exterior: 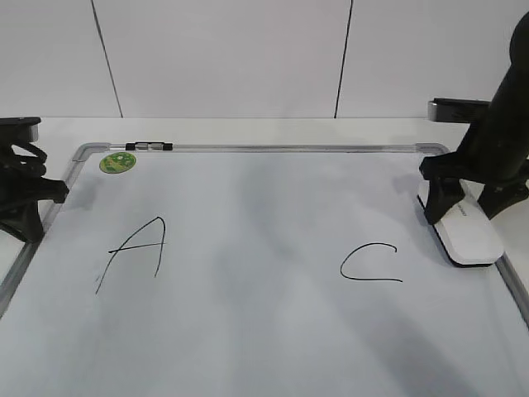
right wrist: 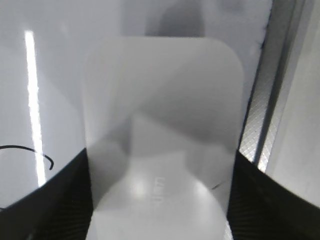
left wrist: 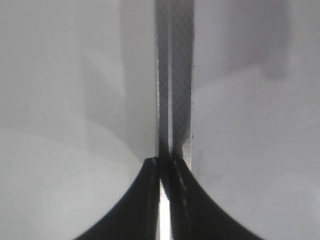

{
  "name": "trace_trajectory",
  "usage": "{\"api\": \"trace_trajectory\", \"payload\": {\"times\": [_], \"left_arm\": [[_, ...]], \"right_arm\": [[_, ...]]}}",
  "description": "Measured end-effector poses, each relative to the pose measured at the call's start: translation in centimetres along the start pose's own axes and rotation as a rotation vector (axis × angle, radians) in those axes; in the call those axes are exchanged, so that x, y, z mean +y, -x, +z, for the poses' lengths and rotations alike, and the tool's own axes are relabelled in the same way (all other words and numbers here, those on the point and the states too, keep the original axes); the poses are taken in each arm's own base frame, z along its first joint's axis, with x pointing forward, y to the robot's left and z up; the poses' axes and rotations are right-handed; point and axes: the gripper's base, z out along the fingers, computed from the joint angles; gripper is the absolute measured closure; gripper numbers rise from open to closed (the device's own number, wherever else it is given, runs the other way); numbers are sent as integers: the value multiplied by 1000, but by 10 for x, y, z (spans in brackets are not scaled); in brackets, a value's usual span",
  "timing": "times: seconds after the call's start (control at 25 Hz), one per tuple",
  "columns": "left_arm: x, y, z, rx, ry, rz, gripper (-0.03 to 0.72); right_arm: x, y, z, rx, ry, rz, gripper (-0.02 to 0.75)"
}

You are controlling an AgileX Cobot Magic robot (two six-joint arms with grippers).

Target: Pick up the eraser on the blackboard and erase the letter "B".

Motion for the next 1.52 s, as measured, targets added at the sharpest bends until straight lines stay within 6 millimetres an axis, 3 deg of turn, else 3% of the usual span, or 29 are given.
{"api": "trace_trajectory", "payload": {"times": [0.32,1.16,1.4,1.52], "left_arm": [[0,0,0,0,0,0,669],[0,0,0,2,-1,-1,669],[0,0,0,2,-1,-1,669],[0,0,0,2,-1,-1,669]], "right_arm": [[-17,0,1,-1,-2,37,208],[-15,0,0,-3,23,28,206],[-14,0,0,4,28,29,90],[-14,-1,0,5,30,30,85]]}}
